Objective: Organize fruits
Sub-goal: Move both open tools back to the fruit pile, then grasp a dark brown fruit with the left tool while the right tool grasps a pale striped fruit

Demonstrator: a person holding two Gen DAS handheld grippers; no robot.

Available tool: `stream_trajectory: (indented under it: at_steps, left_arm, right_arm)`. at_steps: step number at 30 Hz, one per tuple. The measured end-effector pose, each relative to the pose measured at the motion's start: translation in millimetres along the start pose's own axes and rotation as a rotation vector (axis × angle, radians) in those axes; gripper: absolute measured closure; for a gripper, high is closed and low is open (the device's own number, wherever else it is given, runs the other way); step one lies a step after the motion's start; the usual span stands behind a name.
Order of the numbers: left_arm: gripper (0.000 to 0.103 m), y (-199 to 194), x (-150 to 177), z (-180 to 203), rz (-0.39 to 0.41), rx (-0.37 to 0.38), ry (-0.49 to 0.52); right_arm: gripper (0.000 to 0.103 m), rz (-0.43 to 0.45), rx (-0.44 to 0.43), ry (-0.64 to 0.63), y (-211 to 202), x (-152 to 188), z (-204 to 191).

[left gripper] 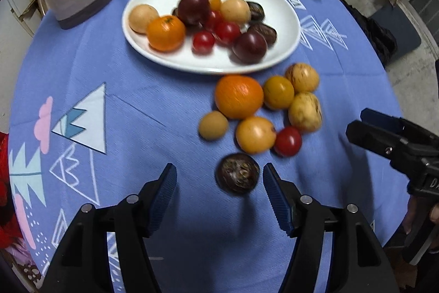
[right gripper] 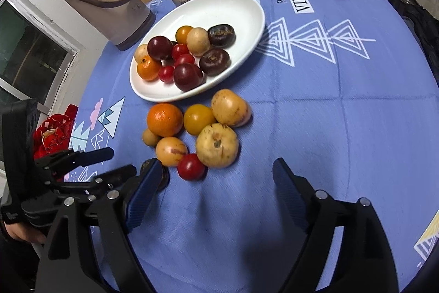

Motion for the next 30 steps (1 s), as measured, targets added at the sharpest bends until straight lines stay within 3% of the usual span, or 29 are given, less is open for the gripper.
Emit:
stream_trajectory:
  at_steps: [10,14,15,22,24,26,30]
  left_arm:
    - [0.039,36.1,14.8,1.9,-0.057,0.006,-0.037]
    - [0.050,40.6,15.5,-0.1,-0.060,-0.020,-0.049]
    - [0.058,40.5,14.7,1.2,-0.056,-0.016,-0.045]
    - [0.060,37.3,15.9,-3.9,-0.053,-0.004,-0.061]
    - [0.060,36.0,16.2,-6.0,-0.052,-0.003,-0.067]
    - [0.060,36.8,15.4,-5.3,-0.050,0.000,-0.070]
    - [0.060,36.1,16.2,-6.4,-0.046,0.004,-0.076]
  right_arm:
    - [0.022,-0.024,0.021,0.011,-1.3,15.2,13.9]
    - [0.016,-0.024,0.039,0.006,-1.3,17.0,17.6]
    - [0.015,-0.016,0.054,0.005,-0.9,16.1,18.9]
    - [0.014,-0.010,0.056,-0.047,16.9,6.5,5.2]
    - [0.019,-0.010,0.044,-0.060,25.3,0.3,-2.5]
    - [0.032,-0.028,0.037,-0.078,35.8,-3.8,-8.8]
    - [0.043,-0.067,0.023,-0.075,54.4,-7.2,-16.3]
Point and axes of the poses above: each gripper's, at about its wrist camera, not at the fingertips, and y roughly the way its jaws point, z to its right, x to its underside, the point moved 10 cm from there along y, roughly the way its jaws point, and after that the axes turned 11 degrees about x, right-handed, at the moved point
